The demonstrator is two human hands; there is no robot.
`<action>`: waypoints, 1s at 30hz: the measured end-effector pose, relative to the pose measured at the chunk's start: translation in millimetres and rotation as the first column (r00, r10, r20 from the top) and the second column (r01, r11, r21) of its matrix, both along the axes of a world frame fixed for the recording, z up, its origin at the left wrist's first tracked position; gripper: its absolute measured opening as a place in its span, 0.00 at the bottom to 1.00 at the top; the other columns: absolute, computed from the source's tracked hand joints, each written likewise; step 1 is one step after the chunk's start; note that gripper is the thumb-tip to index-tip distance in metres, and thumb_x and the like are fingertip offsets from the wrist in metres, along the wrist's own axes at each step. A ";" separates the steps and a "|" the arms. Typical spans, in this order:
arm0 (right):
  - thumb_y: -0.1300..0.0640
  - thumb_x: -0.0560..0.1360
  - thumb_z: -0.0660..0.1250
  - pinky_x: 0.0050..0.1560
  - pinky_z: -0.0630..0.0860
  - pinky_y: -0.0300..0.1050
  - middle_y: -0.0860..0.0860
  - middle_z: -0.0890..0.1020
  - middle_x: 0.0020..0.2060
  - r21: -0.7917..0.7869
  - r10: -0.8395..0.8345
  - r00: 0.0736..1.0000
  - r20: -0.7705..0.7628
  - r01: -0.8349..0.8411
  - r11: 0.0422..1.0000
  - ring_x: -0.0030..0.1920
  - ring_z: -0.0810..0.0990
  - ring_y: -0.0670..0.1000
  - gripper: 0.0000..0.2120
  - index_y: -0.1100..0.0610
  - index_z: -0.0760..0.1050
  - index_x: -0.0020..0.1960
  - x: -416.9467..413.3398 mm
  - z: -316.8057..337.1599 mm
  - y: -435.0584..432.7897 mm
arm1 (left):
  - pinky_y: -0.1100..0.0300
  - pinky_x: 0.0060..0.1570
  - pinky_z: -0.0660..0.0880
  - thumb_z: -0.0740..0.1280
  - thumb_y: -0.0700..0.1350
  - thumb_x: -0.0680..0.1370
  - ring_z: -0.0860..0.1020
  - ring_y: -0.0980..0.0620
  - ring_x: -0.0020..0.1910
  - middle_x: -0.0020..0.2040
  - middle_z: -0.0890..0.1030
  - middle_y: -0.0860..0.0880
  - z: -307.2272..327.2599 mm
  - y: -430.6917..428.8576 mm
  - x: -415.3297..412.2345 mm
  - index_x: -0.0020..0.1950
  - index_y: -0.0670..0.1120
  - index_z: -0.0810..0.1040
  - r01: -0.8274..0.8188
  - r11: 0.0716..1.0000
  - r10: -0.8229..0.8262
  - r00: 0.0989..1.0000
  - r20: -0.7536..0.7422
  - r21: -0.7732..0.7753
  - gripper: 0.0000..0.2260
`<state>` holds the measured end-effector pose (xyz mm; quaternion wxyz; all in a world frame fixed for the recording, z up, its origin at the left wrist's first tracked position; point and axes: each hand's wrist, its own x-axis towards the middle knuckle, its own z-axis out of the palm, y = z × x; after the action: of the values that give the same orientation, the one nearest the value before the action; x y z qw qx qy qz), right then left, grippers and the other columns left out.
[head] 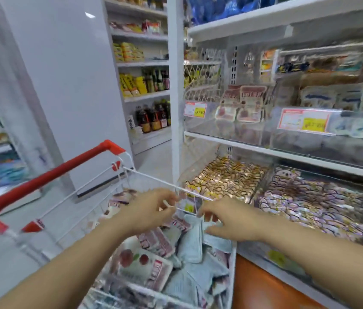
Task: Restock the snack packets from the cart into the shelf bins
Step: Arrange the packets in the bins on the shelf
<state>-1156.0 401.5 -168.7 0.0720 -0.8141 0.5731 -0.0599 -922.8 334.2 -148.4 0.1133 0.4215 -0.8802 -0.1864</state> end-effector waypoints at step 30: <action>0.49 0.71 0.73 0.40 0.74 0.46 0.54 0.84 0.43 0.381 -0.351 0.808 0.473 0.171 0.909 0.38 0.79 0.50 0.14 0.59 0.80 0.50 22.9 -49.2 -58.0 | 0.71 0.48 0.71 0.70 0.45 0.78 0.75 0.62 0.51 0.64 0.77 0.59 -11.8 -27.6 59.4 0.72 0.58 0.72 -0.043 0.997 0.025 0.967 0.254 0.065 0.23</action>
<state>-1133.1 343.5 -217.9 0.3498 -0.6547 0.6400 -0.1985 -863.3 306.6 -160.1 -0.0114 0.4608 -0.8729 -0.1601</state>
